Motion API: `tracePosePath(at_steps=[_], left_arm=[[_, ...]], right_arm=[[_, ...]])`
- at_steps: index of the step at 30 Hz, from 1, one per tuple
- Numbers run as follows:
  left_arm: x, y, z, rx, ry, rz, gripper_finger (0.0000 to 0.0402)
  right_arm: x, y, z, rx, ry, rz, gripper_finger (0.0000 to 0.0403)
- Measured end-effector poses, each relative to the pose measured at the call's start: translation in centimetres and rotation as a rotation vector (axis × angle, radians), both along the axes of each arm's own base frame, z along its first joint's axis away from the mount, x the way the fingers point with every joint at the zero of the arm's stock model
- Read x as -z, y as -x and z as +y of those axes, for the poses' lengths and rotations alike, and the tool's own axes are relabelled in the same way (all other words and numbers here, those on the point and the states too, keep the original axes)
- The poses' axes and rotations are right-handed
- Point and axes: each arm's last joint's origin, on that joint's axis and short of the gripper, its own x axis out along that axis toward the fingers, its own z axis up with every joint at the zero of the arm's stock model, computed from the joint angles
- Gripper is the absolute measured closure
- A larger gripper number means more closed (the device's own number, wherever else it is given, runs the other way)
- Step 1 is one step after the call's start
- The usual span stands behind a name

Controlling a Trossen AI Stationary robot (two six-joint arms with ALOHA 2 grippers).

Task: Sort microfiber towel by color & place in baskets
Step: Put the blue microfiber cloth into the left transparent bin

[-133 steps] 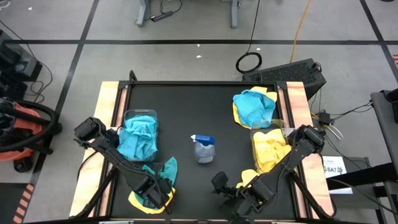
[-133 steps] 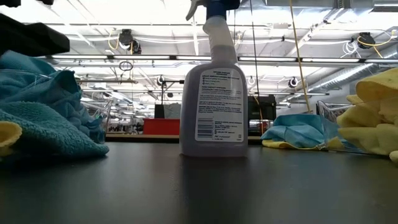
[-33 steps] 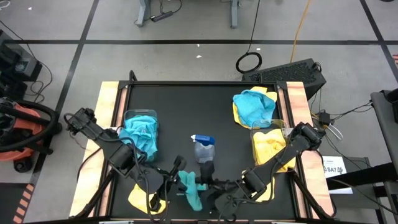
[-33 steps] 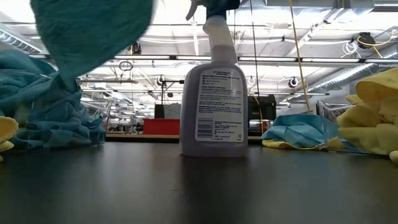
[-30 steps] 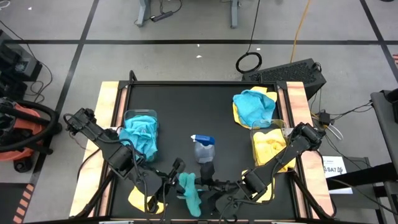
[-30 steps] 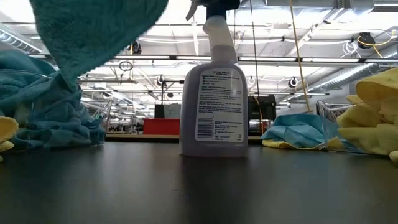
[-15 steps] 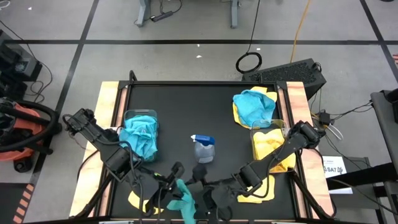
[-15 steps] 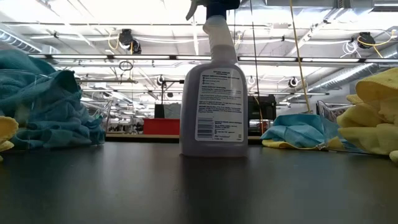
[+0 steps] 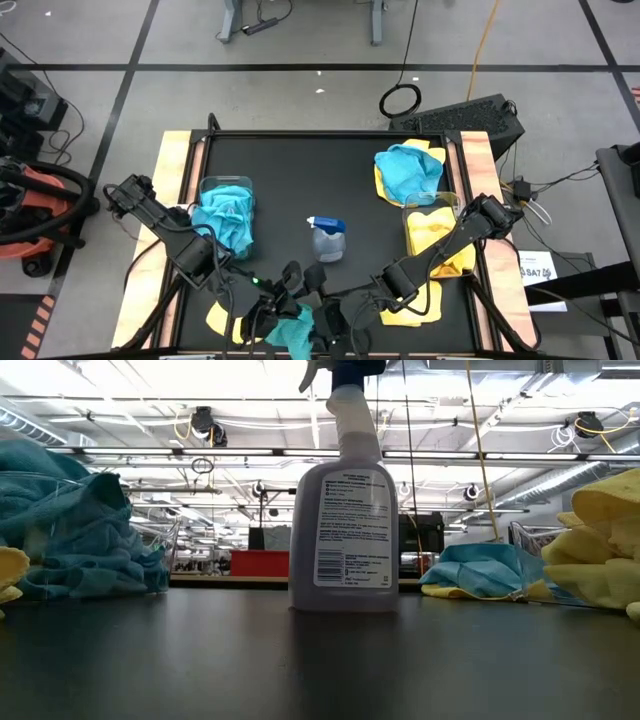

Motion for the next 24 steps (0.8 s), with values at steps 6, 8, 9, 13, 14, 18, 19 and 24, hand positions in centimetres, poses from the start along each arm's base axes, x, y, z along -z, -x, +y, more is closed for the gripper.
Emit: tracePosePath(at_steps=[6, 8, 9, 13, 14, 18, 19, 24], left_arm=[[0.0, 0.0, 0.0, 0.005, -0.009, -0.006, 0.0402], [0.0, 0.0, 0.0, 0.014, -0.022, -0.013, 0.0402], [0.0, 0.0, 0.0, 0.014, -0.026, -0.015, 0.0402], [0.0, 0.0, 0.1, 0.008, -0.030, -0.017, 0.0401], [0.0, 0.0, 0.1, 0.000, -0.035, -0.019, 0.0401], [-0.1, 0.1, 0.0, -0.073, -0.050, -0.040, 0.0380], [-0.1, 0.2, -0.1, -0.100, -0.056, -0.048, 0.0369], [-0.3, 0.9, -0.5, -0.238, -0.113, -0.101, 0.0295]], right_arm=[[-0.1, 0.0, 0.0, 0.001, 0.006, -0.008, 0.0111], [-0.1, 0.0, 0.0, 0.000, 0.005, -0.013, 0.0162], [-0.1, 0.0, 0.0, -0.001, 0.007, -0.013, 0.0190], [-0.1, 0.0, 0.0, -0.005, 0.031, -0.019, 0.0303], [-0.1, 0.0, 0.0, -0.007, 0.043, -0.021, 0.0333], [-0.1, 0.3, 0.2, -0.003, 0.094, -0.021, 0.0388], [-0.3, 0.5, 0.2, 0.008, 0.102, -0.016, 0.0388], [-0.8, 2.1, -0.4, 0.085, 0.156, 0.073, 0.0397]])
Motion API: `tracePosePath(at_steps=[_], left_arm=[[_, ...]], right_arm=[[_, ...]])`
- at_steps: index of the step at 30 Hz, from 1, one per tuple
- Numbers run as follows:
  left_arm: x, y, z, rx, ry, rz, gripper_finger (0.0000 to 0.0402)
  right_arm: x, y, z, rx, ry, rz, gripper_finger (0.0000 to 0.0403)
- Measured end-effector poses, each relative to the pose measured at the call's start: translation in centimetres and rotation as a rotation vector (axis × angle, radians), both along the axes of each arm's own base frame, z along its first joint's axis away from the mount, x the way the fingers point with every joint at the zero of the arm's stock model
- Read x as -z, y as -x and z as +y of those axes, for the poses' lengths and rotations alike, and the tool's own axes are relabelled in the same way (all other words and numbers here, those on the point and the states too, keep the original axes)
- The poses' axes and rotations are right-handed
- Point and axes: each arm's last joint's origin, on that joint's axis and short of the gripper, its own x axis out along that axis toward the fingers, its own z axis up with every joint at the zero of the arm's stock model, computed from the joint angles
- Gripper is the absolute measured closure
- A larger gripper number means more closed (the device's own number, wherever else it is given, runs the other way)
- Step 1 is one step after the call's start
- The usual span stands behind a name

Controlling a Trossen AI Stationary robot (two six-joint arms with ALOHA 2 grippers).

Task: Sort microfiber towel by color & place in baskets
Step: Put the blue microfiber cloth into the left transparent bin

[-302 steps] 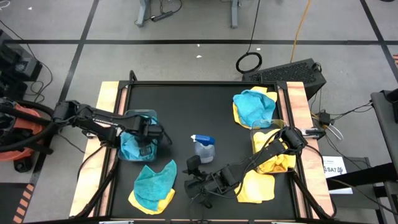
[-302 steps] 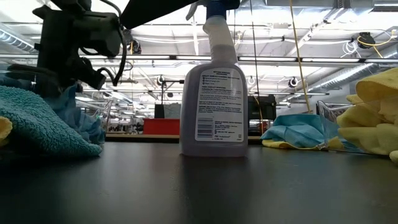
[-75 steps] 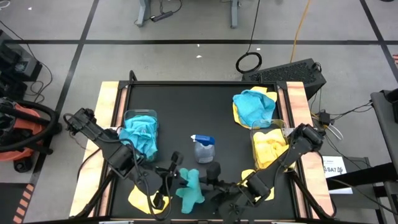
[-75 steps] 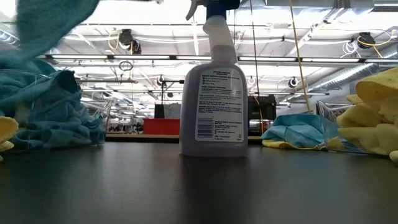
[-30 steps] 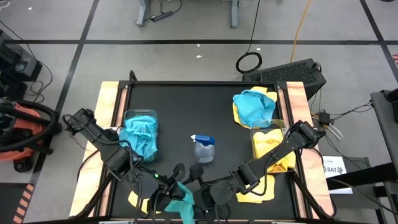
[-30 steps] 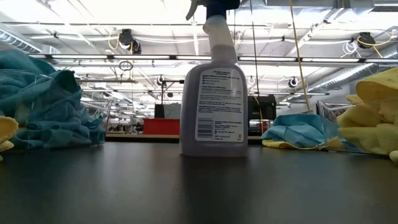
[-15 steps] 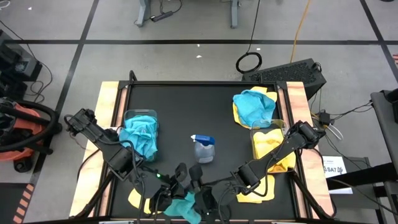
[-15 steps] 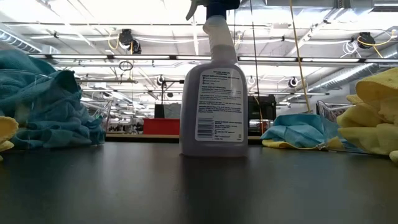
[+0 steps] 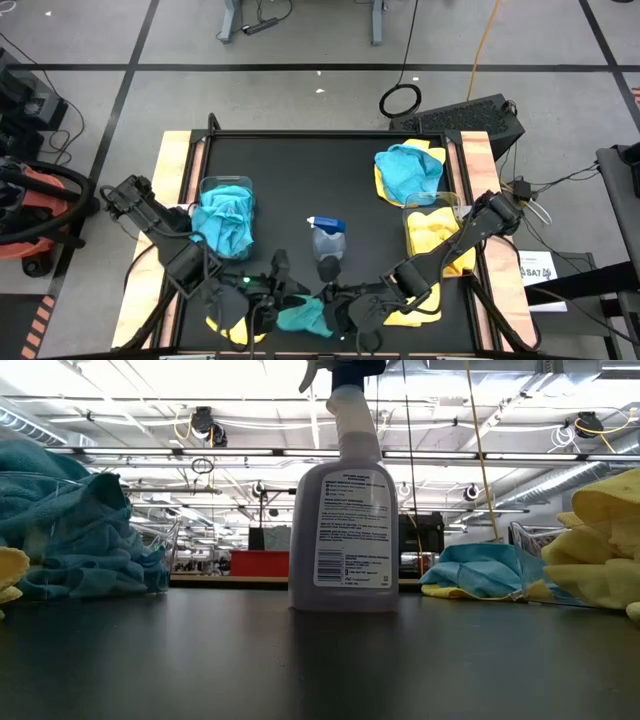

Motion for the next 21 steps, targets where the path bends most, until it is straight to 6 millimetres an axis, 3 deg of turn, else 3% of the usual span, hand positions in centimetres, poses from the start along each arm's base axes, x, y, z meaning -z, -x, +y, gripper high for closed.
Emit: tracePosePath(at_steps=[5, 9, 14, 21], left_arm=[[0.1, 0.9, -0.5, -0.120, -0.064, -0.032, 0.0219], [0.2, 1.2, -0.6, -0.154, -0.050, -0.034, 0.0184], [0.5, 1.6, -0.8, -0.216, 0.064, -0.001, 0.0174], [2.4, 1.9, -0.3, -0.308, 0.128, 0.092, 0.0173]], right_arm=[[-2.3, 2.6, -0.6, 0.073, 0.012, 0.005, 0.0398], [-4.5, 5.4, -1.3, 0.130, 0.020, -0.002, 0.0399], [-7.4, 9.5, -2.6, 0.250, 0.030, -0.037, 0.0399], [-9.8, 14.0, -5.6, 0.423, 0.068, -0.075, 0.0399]])
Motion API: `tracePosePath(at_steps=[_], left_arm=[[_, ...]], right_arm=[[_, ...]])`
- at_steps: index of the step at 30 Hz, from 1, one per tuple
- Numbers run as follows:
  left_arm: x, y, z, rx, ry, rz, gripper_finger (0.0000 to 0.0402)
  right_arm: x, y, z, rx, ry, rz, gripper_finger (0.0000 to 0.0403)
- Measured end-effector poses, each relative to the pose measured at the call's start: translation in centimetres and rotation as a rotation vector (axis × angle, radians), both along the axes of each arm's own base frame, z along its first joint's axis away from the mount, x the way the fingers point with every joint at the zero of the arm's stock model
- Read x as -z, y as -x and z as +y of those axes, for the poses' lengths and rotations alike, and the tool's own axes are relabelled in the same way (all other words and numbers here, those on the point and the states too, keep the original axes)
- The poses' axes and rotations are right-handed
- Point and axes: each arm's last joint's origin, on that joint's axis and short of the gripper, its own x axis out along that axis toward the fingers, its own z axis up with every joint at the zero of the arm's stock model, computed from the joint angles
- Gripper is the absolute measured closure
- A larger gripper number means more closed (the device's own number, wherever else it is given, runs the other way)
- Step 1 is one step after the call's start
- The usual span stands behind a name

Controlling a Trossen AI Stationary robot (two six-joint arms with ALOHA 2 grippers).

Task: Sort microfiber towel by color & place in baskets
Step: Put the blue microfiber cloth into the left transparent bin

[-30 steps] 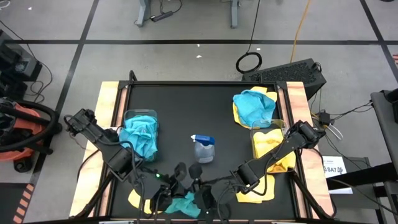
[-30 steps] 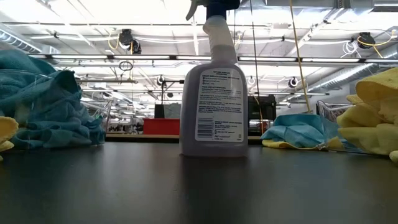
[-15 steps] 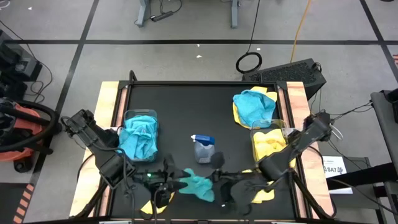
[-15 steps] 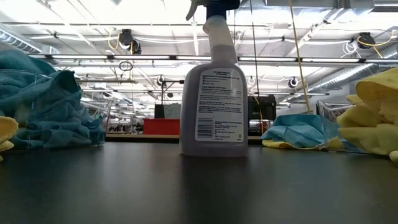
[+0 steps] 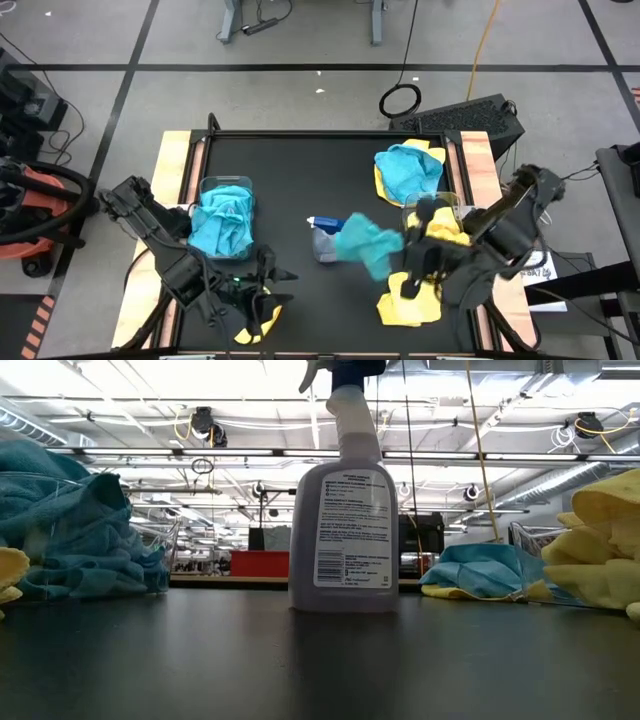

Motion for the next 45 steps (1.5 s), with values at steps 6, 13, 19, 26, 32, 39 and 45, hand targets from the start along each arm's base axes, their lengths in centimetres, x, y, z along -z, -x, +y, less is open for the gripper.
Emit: tracePosePath(at_steps=[6, 13, 19, 26, 32, 39, 45], left_arm=[[2.5, 0.0, 0.1, -0.029, -0.012, 0.053, 0.0173], [5.1, 0.1, 0.2, -0.066, -0.005, 0.095, 0.0173], [6.4, 0.0, 0.3, -0.080, -0.004, 0.100, 0.0173], [5.6, -0.3, 0.8, -0.220, -0.100, -0.061, 0.0173], [3.1, -1.0, 1.9, -0.265, -0.136, -0.205, 0.0173], [-1.2, -2.1, 4.8, -0.202, -0.090, -0.351, 0.0173], [-4.7, -2.5, 9.2, -0.138, 0.073, -0.483, 0.0173]], right_arm=[[-0.8, 2.5, -2.7, 0.099, -0.009, 0.011, 0.0399], [-1.2, 4.4, -4.5, 0.148, -0.079, 0.013, 0.0399], [-1.5, 4.2, -4.2, 0.124, -0.063, -0.001, 0.0399], [-2.7, 3.4, -3.7, 0.065, -0.010, -0.059, 0.0399], [-3.9, 2.5, -3.5, -0.007, 0.022, -0.112, 0.0399], [-4.8, 1.2, -4.5, -0.068, 0.048, -0.148, 0.0399], [-5.5, 0.1, -5.4, -0.138, 0.061, -0.184, 0.0399]])
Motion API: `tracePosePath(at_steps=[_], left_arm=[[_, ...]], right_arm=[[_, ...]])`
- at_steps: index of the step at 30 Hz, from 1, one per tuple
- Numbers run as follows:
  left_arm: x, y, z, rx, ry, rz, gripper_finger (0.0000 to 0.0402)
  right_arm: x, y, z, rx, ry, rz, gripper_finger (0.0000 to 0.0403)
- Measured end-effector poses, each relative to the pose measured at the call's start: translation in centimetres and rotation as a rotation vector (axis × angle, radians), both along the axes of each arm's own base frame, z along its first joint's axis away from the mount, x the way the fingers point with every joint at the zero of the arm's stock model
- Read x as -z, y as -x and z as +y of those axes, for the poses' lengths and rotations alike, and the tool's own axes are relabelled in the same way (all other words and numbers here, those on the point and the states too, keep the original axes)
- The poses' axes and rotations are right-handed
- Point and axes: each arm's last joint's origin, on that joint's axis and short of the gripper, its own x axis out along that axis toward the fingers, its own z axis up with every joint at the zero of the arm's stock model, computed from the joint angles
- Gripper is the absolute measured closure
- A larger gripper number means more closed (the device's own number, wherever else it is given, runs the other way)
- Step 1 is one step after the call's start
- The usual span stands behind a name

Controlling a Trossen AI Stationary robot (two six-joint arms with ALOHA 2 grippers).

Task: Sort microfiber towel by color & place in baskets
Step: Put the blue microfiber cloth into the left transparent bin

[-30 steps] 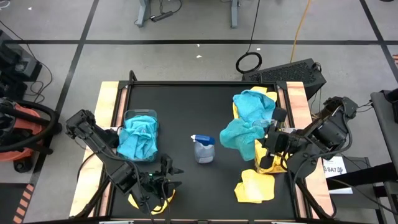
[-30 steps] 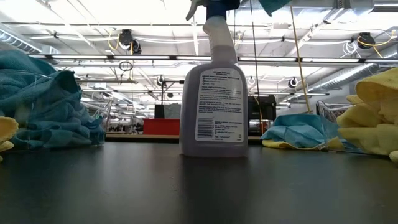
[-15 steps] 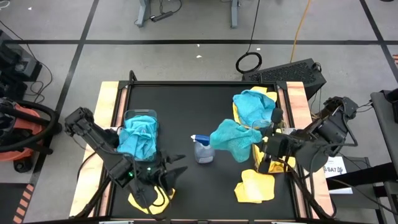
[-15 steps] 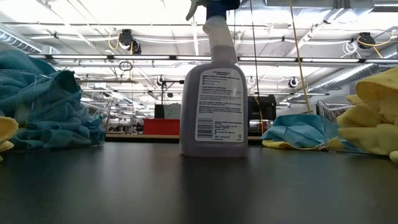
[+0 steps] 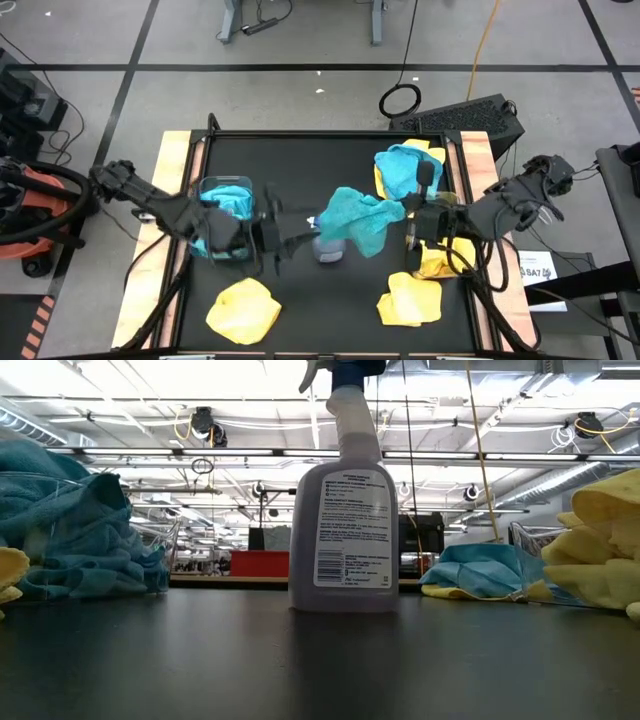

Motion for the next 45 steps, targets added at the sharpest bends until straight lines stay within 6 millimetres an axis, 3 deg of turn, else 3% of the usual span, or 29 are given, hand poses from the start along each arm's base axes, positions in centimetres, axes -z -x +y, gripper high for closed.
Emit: tracePosePath(at_steps=[9, 19, 22, 27, 33, 37, 45], left_arm=[[-0.3, -1.8, 3.8, 0.222, 0.167, -0.014, 0.0162], [-0.5, -2.6, 5.8, 0.274, 0.239, -0.047, 0.0031], [-0.3, -2.9, 6.3, 0.241, 0.264, -0.041, 0.0023], [0.3, -3.6, 6.8, 0.201, 0.252, -0.023, 0.0091], [0.5, -3.7, 6.9, 0.199, 0.180, -0.008, 0.0264], [0.8, -3.6, 6.8, 0.202, 0.125, 0.026, 0.0377], [0.0, -1.0, 7.2, 0.036, 0.037, 0.194, 0.0385]], right_arm=[[0.7, -2.9, -1.8, -0.026, 0.013, 0.026, 0.0399], [2.3, -5.9, -3.0, -0.016, 0.013, 0.075, 0.0399], [2.7, -6.7, -3.1, -0.006, 0.014, 0.079, 0.0399], [3.3, -7.6, -3.0, -0.022, 0.021, 0.096, 0.0399], [3.5, -7.6, -2.9, -0.022, 0.015, 0.108, 0.0393], [3.9, -7.4, -2.9, -0.017, -0.006, 0.146, 0.0365], [5.5, -6.5, -3.2, 0.040, -0.055, 0.310, 0.0231]])
